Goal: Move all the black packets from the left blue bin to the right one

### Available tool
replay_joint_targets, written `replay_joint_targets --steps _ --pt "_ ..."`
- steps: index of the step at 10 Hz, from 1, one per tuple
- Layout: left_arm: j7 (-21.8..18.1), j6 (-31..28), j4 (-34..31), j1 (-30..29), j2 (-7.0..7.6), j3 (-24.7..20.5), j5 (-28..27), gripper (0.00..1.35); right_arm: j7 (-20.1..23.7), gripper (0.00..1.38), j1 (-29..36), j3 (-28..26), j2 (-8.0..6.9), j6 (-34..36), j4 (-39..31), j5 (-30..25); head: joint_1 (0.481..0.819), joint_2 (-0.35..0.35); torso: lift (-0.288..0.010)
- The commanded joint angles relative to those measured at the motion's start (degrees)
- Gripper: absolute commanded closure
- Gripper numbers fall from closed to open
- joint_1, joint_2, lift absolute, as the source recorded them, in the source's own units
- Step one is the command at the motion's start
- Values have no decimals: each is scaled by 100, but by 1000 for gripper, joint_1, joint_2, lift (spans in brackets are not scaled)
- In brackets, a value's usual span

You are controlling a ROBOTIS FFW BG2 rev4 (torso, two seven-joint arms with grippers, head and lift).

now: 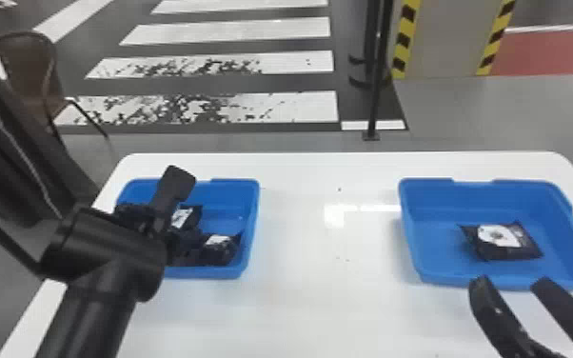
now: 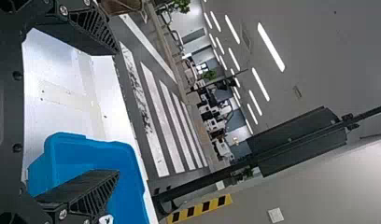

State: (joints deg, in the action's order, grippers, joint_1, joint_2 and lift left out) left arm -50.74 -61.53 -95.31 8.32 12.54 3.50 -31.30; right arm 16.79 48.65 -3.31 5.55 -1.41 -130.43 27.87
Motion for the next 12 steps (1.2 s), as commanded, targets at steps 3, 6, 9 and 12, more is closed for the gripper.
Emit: replay_joint_targets --steps 3,6,9,12 --pt "12 -6 -1191 -579 -41 -556 159 1207 9 119 0 0 8 0 -14 1 695 129 -140" --pt "12 121 -2316 -1057 -59 -785 559 1207 9 119 0 22 17 0 -14 -10 695 130 -140" --pt "196 1429 -2794 -1802 -112 -945 1782 1207 395 119 -422 160 104 225 113 -67 695 105 -140" --pt "521 2849 -2794 -2337 -200 -796 2696 1207 835 116 -1266 297 131 661 549 -67 695 65 -140"
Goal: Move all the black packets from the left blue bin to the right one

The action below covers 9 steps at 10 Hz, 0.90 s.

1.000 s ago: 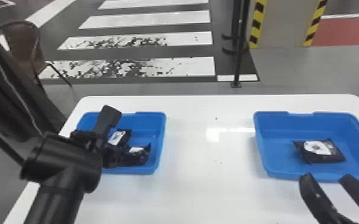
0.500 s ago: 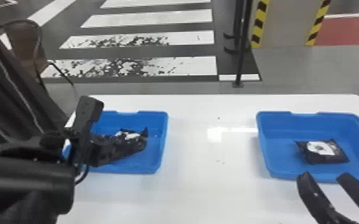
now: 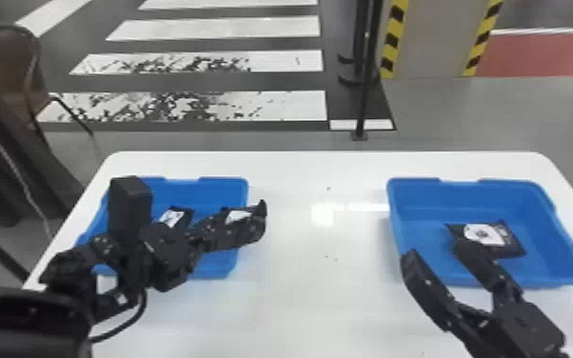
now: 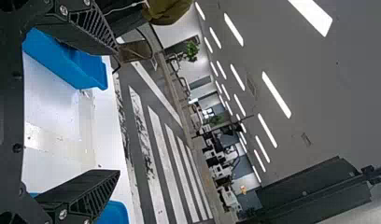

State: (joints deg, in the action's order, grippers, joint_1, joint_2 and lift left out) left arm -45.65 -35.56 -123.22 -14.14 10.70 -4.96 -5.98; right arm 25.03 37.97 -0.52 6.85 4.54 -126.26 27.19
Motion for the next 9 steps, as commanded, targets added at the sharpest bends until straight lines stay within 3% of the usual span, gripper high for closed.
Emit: replay_joint_targets --steps 1,5,9 --pt "73 477 -3 -146 -15 153 404 1207 81 114 -436 63 1 165 315 0 695 48 -140" --pt "161 604 -3 -48 29 816 987 1207 344 113 -1421 337 1 376 1060 -114 695 -6 -140" --pt "196 533 11 9 55 987 1135 1207 643 117 -1800 440 1 615 1172 -114 695 -42 -140"
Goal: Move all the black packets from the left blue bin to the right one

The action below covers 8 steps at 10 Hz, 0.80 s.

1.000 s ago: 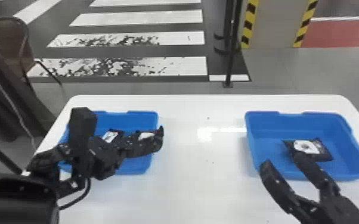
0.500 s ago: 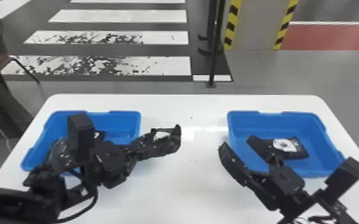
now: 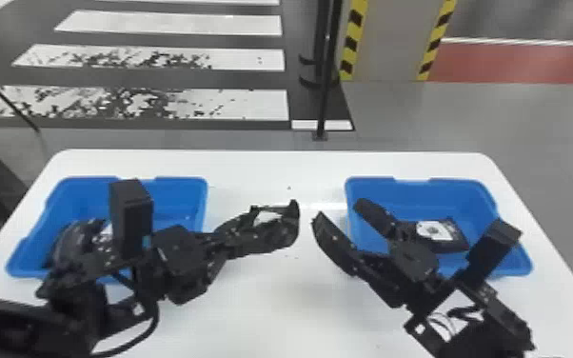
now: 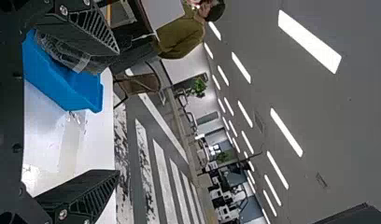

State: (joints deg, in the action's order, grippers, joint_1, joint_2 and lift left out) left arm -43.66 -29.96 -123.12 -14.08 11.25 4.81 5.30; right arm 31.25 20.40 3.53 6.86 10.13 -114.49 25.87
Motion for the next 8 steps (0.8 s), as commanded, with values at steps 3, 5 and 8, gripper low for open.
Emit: replay_joint_targets --steps 3,5,8 --pt "15 -97 0 30 0 67 -5 1207 153 117 -72 356 9 364 -32 189 695 -8 -140" --pt "7 -111 0 44 0 90 29 1207 144 117 -213 390 9 406 108 166 695 12 -140" --pt "7 -154 15 44 0 113 64 1207 127 274 -466 390 18 406 333 235 695 10 -140"
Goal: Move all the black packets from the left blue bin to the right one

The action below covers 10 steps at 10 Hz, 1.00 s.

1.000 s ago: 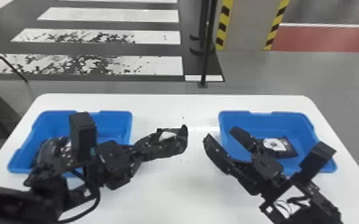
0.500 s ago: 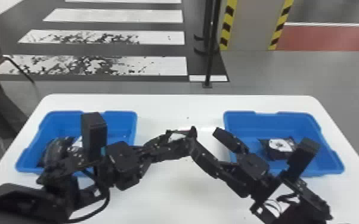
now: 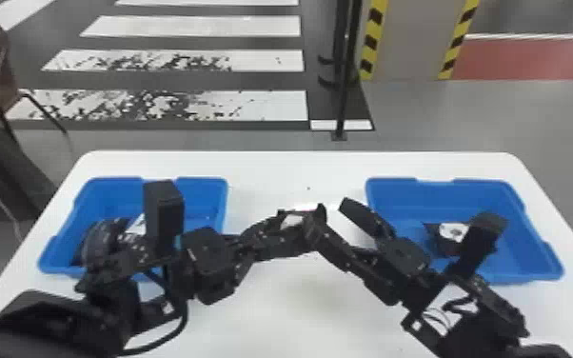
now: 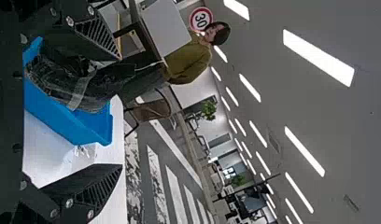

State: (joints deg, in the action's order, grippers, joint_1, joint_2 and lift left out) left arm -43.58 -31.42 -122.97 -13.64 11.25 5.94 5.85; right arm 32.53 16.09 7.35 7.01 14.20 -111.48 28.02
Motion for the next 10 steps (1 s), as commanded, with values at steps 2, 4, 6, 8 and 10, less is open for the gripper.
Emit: replay_joint_targets --steps 2,4,6,8,10 --pt "-2 -22 13 0 0 11 9 1207 -19 1253 -49 19 -7 0 74 43 695 9 -140" --pt "7 21 13 0 0 0 9 1207 -10 1279 -20 42 -7 0 117 146 695 9 -140" --pt "25 91 13 0 0 -11 20 1207 25 1279 -6 54 2 0 102 203 695 14 -140" --pt "209 133 13 -141 -18 -114 271 955 43 1279 22 42 20 0 -10 238 695 18 -140" --pt "341 203 13 -324 -61 -274 363 604 52 1279 64 31 46 0 -80 329 695 29 -140"
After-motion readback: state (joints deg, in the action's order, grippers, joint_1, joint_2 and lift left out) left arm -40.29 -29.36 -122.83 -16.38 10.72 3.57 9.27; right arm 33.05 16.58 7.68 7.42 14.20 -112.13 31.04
